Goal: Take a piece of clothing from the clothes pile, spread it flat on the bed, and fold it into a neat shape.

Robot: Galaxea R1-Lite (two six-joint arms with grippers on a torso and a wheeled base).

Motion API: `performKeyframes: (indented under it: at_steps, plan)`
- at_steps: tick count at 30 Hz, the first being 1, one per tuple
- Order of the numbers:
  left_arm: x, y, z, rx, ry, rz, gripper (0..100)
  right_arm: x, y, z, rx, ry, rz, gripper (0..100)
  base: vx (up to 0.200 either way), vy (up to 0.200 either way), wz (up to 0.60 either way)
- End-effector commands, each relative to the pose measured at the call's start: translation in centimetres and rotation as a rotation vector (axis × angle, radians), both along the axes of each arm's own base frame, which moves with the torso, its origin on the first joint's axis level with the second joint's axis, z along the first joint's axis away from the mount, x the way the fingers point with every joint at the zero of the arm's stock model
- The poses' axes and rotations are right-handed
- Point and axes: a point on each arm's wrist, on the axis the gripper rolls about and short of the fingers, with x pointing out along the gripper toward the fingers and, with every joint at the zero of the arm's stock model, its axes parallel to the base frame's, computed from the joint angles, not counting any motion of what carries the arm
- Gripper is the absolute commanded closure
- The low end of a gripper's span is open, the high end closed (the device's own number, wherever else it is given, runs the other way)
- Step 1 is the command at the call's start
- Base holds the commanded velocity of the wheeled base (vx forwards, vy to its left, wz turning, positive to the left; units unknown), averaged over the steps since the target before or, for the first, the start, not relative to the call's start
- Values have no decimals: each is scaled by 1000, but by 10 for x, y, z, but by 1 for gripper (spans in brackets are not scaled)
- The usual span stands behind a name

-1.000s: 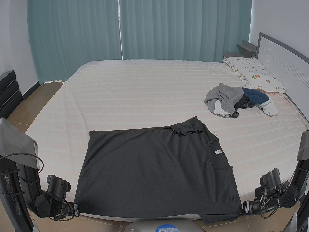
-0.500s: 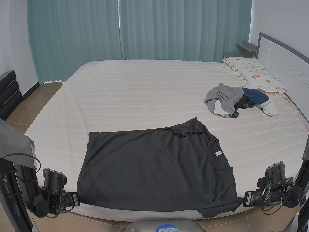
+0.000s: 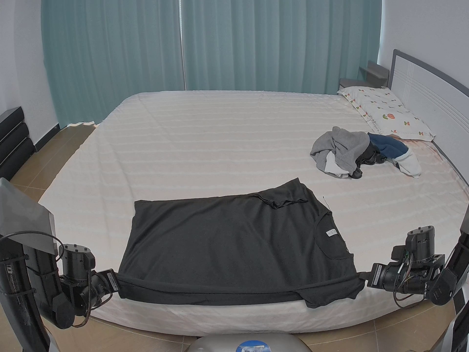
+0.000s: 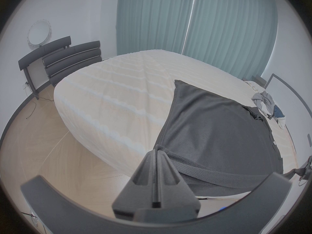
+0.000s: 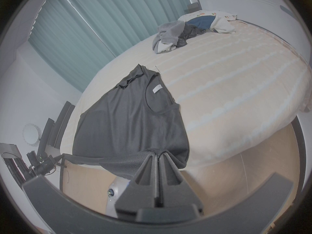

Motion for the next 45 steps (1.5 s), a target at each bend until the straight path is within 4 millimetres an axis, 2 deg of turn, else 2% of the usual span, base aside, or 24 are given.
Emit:
performKeyframes:
  at_steps: [1,8,16,23,37,45]
  plan:
    - [5,1,-5,1,6,8,100,10,2,5,9,-40,0,100,0,0,0]
    - [13,0,-3,-32,-33,32,100,18,1,10,16,-79,-8,100,0,0,0]
    - [19,0,5,-62,-88,52,100,14,0,12,16,-76,-12,100,0,0,0]
    - [24,-1,-1,-66,-81,52,100,18,1,11,18,-76,-9,100,0,0,0]
    - [51,-2,-18,-98,-105,84,100,52,1,-5,19,-63,-27,100,0,0,0]
    - [70,-4,-35,-113,-108,98,100,72,1,-18,46,-53,-56,100,0,0,0]
